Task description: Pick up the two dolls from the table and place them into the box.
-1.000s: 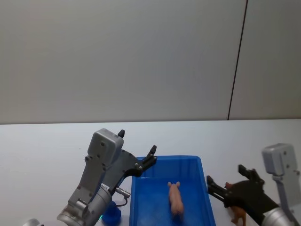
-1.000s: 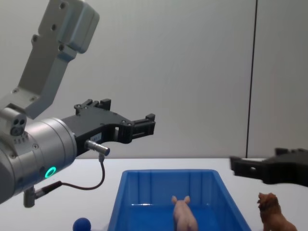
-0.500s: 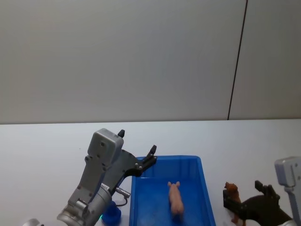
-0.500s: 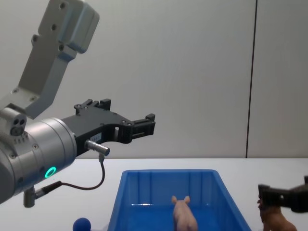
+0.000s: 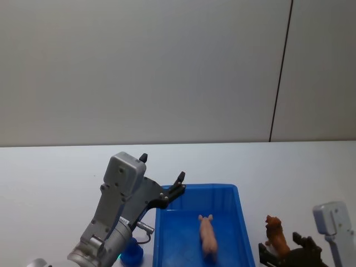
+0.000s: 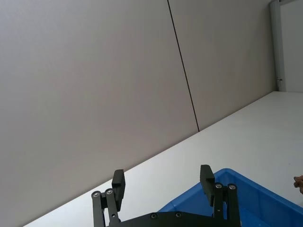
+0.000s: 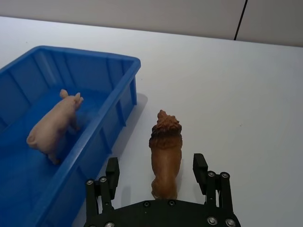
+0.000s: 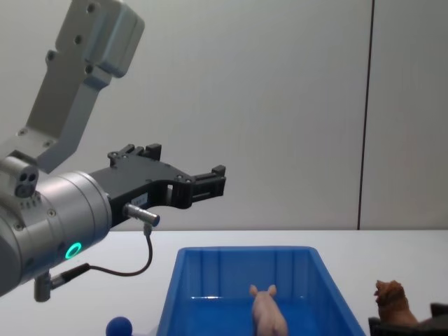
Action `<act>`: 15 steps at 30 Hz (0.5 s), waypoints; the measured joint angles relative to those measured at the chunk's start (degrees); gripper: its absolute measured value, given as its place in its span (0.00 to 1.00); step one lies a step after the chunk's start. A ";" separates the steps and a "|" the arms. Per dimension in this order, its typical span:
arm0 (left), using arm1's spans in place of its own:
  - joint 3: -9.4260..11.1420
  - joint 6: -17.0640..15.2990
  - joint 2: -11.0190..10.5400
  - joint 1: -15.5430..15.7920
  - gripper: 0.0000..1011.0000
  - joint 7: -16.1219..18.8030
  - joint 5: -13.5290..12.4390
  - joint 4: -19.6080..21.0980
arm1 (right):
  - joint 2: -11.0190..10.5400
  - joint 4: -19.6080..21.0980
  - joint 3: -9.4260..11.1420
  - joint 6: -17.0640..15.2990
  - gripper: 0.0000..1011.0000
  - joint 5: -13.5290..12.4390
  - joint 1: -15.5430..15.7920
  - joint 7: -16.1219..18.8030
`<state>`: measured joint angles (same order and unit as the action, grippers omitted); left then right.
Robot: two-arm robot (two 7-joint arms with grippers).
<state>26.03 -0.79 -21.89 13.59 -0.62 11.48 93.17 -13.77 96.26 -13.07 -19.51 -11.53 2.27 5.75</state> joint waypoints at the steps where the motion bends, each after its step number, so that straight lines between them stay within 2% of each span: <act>1: 0.00 0.00 0.00 0.00 0.99 0.00 0.00 0.00 | 0.07 -0.30 -0.05 0.04 0.94 0.09 -0.09 0.10; 5: 0.00 0.00 0.00 0.00 0.99 0.00 0.00 0.00 | 0.48 -1.88 -0.31 0.18 0.89 0.56 -0.53 0.33; 15: 0.00 0.00 0.00 0.00 0.99 0.00 0.00 0.00 | 1.09 -3.91 -0.60 0.37 0.59 1.67 -1.00 -0.29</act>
<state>26.03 -0.79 -21.89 13.59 -0.62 11.48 93.17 -12.69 92.36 -13.67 -19.14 -9.86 1.27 5.46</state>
